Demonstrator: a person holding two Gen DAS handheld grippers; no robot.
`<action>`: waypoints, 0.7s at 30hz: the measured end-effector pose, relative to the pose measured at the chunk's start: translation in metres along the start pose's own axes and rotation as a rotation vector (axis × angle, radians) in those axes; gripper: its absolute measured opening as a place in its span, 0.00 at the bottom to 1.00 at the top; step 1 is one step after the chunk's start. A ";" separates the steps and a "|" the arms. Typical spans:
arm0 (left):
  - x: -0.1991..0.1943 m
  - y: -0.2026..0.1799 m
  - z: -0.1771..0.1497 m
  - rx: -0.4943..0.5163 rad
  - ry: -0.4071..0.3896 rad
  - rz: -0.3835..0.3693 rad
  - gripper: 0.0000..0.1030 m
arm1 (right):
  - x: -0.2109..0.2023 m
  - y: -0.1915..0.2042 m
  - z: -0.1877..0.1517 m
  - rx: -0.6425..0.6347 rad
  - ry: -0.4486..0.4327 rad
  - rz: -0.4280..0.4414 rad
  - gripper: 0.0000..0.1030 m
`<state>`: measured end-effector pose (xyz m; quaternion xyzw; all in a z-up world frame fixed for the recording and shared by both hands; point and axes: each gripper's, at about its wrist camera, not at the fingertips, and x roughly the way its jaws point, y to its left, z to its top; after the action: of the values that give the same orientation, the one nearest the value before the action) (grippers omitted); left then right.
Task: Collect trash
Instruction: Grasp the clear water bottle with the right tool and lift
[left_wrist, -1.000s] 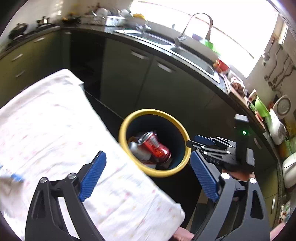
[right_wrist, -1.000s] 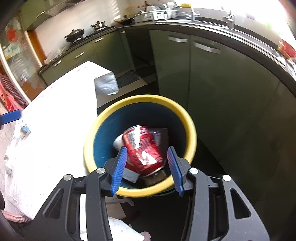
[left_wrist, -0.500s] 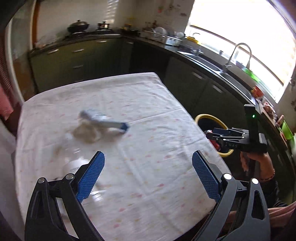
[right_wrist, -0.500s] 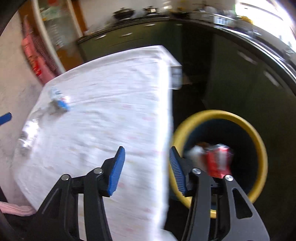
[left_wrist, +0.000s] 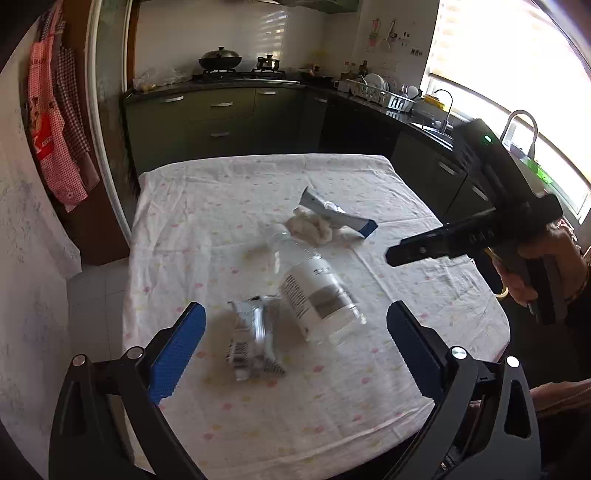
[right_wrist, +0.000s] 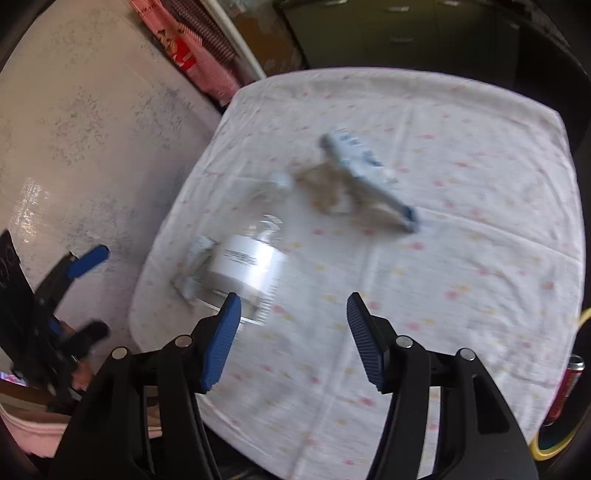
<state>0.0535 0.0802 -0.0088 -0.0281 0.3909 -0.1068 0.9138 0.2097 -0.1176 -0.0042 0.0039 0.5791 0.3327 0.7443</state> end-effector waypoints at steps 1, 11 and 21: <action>-0.001 0.004 -0.003 -0.001 -0.002 0.004 0.94 | 0.009 0.009 0.006 0.013 0.029 0.010 0.55; -0.015 0.042 -0.030 -0.033 -0.019 0.013 0.94 | 0.059 0.028 0.033 0.132 0.174 -0.058 0.57; -0.019 0.060 -0.043 -0.068 -0.025 -0.003 0.95 | 0.091 0.043 0.039 0.128 0.262 -0.110 0.63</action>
<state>0.0201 0.1439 -0.0330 -0.0612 0.3826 -0.0947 0.9170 0.2322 -0.0236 -0.0525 -0.0238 0.6906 0.2513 0.6777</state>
